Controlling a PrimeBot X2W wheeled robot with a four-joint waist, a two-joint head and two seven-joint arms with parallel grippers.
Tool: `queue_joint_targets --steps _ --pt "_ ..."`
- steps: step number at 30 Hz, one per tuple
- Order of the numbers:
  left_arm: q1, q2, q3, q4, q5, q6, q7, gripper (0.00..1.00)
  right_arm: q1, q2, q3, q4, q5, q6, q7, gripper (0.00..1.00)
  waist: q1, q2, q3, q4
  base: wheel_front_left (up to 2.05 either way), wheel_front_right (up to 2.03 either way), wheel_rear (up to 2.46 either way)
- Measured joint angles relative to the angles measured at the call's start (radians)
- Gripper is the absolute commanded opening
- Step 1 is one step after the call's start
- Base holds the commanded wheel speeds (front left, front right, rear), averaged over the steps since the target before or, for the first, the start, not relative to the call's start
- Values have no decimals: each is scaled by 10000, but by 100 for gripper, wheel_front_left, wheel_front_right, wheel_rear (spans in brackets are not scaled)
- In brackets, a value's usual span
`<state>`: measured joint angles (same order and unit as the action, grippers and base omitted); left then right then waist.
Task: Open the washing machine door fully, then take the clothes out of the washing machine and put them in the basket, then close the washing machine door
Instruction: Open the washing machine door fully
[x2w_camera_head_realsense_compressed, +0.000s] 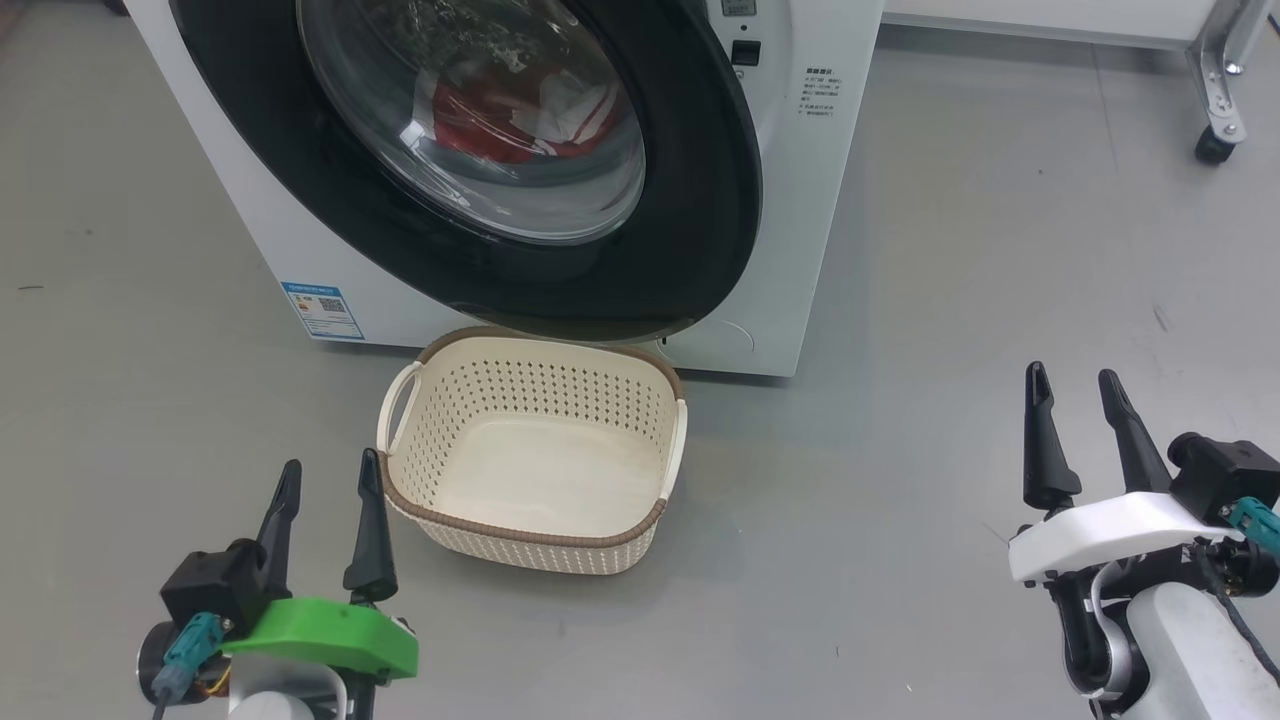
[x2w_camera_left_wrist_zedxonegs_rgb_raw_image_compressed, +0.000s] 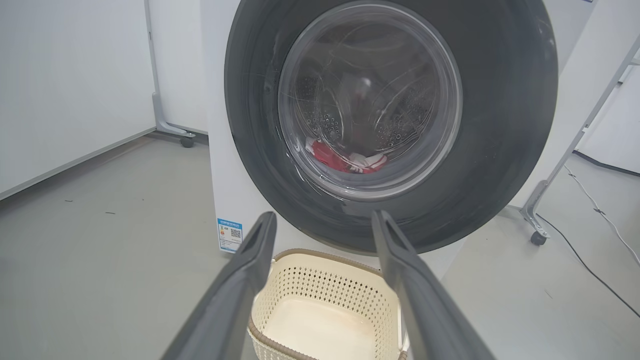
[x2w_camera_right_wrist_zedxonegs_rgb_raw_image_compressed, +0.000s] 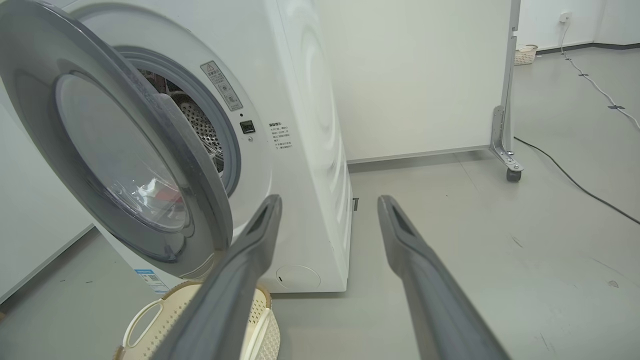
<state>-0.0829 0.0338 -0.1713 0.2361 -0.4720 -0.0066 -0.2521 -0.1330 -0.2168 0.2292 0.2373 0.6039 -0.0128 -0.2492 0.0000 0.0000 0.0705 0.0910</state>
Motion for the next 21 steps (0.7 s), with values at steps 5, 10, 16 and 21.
queue_joint_targets --steps 5,10,16,21 --pt "0 0 -73 -6 0 0 0 100 -13 -153 19 -58 -188 10 0 100 0 0 53 1 0 0 0" --pt "0 0 -230 -82 0 -2 0 100 -173 -353 21 -215 -270 27 19 100 0 0 237 30 0 0 0" --pt "-10 0 -341 -148 0 -4 0 100 -909 -499 -31 -337 -207 261 288 100 0 0 552 117 0 0 0" --pt "-62 2 -581 -190 0 -86 0 100 -1616 -642 -265 -372 188 426 614 100 0 0 876 225 0 0 0"
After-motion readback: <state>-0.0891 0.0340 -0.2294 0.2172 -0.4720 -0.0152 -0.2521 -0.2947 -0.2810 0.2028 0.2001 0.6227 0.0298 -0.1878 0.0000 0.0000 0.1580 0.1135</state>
